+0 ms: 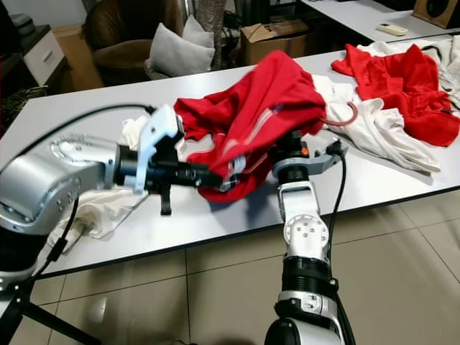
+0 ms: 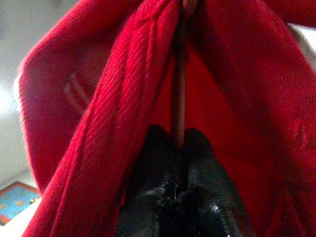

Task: Hang hanger

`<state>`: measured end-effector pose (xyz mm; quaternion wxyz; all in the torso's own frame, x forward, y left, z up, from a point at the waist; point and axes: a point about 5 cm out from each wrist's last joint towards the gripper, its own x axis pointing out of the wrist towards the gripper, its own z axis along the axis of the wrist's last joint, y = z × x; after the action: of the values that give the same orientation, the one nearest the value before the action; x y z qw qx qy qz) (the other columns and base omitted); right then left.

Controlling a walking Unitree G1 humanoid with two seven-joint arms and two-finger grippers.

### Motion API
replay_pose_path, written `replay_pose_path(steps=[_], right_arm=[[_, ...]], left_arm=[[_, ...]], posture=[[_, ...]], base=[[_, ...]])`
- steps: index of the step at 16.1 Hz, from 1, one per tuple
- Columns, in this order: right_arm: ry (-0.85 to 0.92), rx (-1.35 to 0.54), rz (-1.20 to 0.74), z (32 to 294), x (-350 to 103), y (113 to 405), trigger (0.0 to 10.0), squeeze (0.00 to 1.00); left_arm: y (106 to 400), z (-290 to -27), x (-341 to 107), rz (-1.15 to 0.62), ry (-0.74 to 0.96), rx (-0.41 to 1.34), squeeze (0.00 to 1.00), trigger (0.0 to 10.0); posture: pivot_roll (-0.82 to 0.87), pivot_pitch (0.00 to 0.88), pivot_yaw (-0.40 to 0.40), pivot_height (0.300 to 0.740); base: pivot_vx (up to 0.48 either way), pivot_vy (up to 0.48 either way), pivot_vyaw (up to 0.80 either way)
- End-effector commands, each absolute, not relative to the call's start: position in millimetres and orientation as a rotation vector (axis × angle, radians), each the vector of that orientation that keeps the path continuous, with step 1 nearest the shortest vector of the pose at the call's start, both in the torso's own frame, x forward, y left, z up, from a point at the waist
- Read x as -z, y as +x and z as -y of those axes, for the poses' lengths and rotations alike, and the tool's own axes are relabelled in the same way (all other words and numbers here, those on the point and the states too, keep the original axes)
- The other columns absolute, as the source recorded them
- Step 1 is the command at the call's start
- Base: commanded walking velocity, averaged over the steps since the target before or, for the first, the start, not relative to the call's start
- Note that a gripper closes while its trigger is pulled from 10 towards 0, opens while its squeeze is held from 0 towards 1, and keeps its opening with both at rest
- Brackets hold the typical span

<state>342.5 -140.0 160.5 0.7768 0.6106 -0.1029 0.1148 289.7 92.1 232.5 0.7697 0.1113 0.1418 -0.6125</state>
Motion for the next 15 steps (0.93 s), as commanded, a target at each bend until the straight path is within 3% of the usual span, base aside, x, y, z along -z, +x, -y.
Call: replay_pose_path(steps=[1,5,8,10,15], right_arm=[[1.385,-0.33,0.237,115,-182,352,10.0,0.0],[1.226,-0.328,0.191,99,-179,358,10.0,0.0],[0.85,-0.445,0.079,71,-170,347,10.0,0.0],[0.731,-0.422,0.033,75,-164,337,10.0,0.0],[0.639,-0.371,-0.047,100,-161,315,10.0,0.0]], left_arm=[[286,-90,-240,-0.273,0.199,1.364,0.0,0.0],[272,-78,-259,-0.21,0.029,1.485,0.0,0.0],[292,-75,-286,-0.07,-0.018,1.354,0.0,0.0],[306,-81,-306,0.002,-0.014,1.256,0.0,0.0],[329,-94,-336,0.114,0.006,1.09,0.0,0.0]], posture=[[-0.03,0.0,0.135,0.74],[0.0,0.0,0.125,0.74],[0.0,0.0,0.124,0.74],[-0.01,0.0,0.131,0.74],[-0.04,0.0,0.151,0.74]], base=[[0.0,0.0,0.0],[0.0,0.0,0.0],[0.0,0.0,0.0],[0.0,0.0,0.0],[0.0,0.0,0.0]])
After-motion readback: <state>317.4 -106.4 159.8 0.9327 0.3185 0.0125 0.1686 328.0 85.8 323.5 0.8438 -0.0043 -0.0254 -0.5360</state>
